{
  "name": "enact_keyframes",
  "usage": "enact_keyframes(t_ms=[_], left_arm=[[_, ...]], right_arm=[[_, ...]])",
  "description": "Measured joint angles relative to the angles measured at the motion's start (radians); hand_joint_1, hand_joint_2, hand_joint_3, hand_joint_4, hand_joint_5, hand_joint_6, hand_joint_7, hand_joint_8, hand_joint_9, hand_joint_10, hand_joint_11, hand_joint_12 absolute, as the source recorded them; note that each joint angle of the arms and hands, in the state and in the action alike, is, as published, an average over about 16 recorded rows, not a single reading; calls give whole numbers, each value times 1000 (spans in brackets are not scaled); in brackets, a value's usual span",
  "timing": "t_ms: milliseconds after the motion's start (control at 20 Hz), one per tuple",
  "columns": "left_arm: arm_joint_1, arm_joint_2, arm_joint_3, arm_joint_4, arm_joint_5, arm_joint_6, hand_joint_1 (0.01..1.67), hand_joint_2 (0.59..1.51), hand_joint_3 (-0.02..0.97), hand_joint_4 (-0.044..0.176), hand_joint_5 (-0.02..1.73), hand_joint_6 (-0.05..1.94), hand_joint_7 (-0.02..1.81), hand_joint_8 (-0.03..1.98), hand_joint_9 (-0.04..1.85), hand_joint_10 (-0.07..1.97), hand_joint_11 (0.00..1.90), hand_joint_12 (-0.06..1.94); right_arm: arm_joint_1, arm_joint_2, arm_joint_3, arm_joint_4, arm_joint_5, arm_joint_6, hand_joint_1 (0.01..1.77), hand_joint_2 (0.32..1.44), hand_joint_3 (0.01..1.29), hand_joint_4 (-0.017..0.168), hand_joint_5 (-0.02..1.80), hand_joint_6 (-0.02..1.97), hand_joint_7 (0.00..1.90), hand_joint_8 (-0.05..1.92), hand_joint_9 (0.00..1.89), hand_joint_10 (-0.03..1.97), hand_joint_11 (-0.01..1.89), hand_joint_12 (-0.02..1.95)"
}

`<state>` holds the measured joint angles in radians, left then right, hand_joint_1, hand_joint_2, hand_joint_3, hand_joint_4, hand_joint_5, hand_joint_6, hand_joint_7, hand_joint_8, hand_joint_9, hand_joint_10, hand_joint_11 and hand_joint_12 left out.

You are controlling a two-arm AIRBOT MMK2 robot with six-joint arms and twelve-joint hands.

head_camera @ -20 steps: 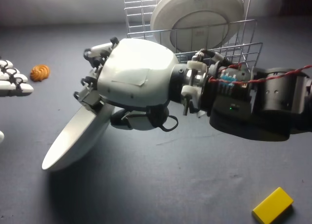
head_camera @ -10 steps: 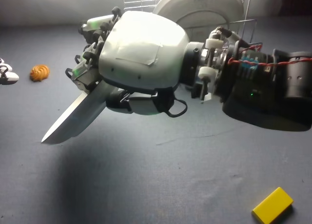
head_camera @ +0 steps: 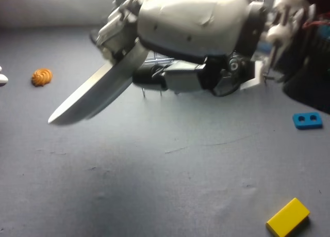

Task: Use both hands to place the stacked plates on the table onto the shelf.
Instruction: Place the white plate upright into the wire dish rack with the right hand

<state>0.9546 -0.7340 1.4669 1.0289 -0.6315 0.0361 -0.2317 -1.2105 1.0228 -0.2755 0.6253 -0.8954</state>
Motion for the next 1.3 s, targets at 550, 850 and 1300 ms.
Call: enact_keyframes(t_ms=[550,850,1300], left_arm=[[-23,17,-17,43,-170,0,20,1193,20,-1,81,20,52,0,39,14,20,13],[-109,29,-41,127,-340,0,22,1191,20,-1,81,19,50,0,36,13,20,12],[-340,47,-86,316,-515,0,22,1188,19,-1,81,19,47,0,34,13,23,7]], right_arm=[[66,151,-51,98,-67,91,1185,1063,14,14,862,992,940,1089,1057,146,467,1291],[83,173,-46,198,-127,88,1186,1063,14,12,860,981,955,1085,1054,157,464,1280],[113,161,-8,423,-265,79,1191,1067,14,9,867,967,971,1064,1060,138,469,1239]])
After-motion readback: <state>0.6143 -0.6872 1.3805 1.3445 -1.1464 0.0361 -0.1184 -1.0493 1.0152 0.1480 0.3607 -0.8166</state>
